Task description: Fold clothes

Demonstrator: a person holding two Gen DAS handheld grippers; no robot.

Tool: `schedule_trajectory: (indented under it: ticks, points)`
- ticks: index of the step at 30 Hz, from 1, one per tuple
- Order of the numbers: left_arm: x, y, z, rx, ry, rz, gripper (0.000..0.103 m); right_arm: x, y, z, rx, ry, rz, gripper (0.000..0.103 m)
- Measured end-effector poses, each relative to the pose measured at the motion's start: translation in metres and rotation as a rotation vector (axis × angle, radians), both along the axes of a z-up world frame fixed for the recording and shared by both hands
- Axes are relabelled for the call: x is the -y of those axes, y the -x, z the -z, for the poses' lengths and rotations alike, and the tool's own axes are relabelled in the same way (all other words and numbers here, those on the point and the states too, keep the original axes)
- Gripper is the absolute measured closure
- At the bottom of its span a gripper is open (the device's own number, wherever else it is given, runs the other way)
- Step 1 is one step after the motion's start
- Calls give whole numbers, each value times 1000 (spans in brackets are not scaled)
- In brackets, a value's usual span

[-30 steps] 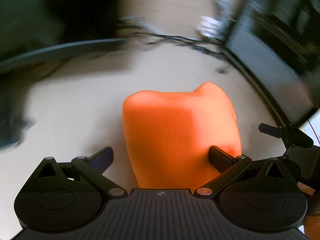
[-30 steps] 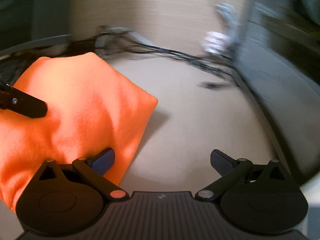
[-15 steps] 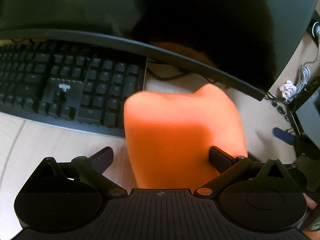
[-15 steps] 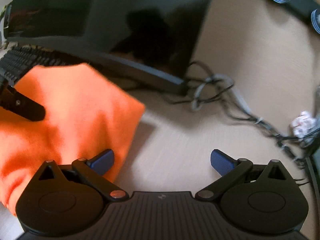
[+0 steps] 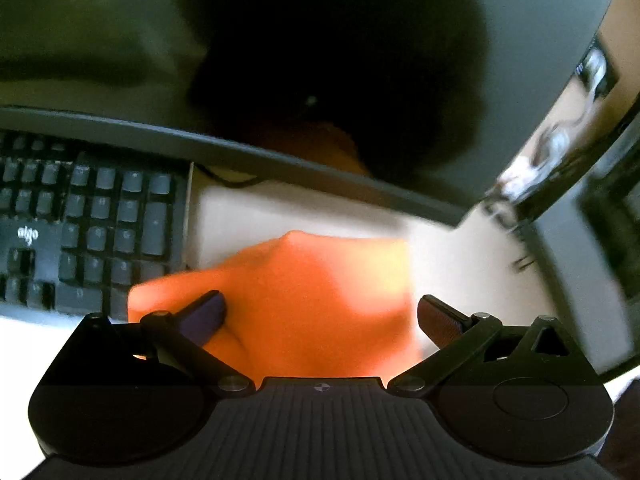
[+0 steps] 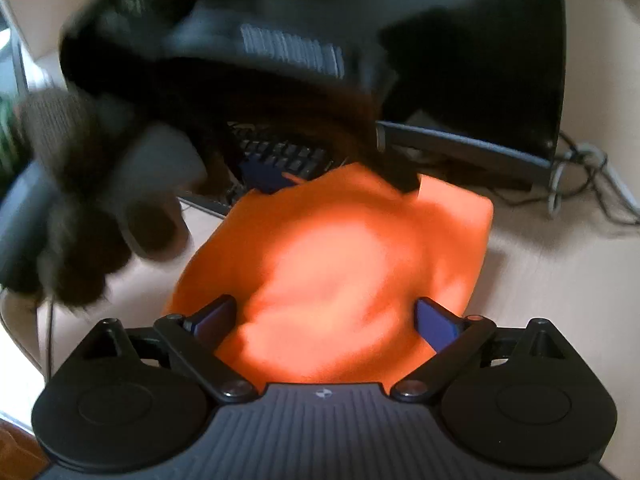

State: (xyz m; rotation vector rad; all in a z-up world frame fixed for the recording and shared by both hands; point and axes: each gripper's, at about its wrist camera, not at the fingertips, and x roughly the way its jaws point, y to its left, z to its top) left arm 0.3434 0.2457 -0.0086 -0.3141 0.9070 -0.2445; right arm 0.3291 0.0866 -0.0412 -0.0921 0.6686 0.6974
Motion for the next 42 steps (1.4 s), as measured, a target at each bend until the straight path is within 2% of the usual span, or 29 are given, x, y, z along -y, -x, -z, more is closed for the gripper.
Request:
schedule_trajectory:
  ticks: [8,15,20,22,27,30,32,35,38,42]
  points:
    - [1,24,-25,13,-18,-46,0,30,8,-11,-5,3,30,7]
    - [6,66,-27,32,-109,-140,0,63,10,-25,38,-48,81,4]
    - [-4,109,-21,-14,-91,-196,0,70,23,-31,31,-68,105,4]
    - [-5,118,-13,-49,-80,-192,0,73,33,-35,27,-81,131,3]
    - [-9,121,0,-88,-92,-147,0,89,16,-32,-34,-141,264,2]
    - [-9,113,10,-89,-98,-74,0,79,0,-22,-92,-110,335,2]
    - [-13,106,19,-88,-110,-73,0,67,-9,-10,-146,-64,368,2]
    - [-30,95,30,-95,-92,-122,0,46,-13,8,-195,33,365,1]
    - [-48,87,27,-89,-54,-119,0,39,-8,6,-171,80,370,0]
    - [-68,88,4,2,115,-9,0,46,-2,-15,-114,63,431,0]
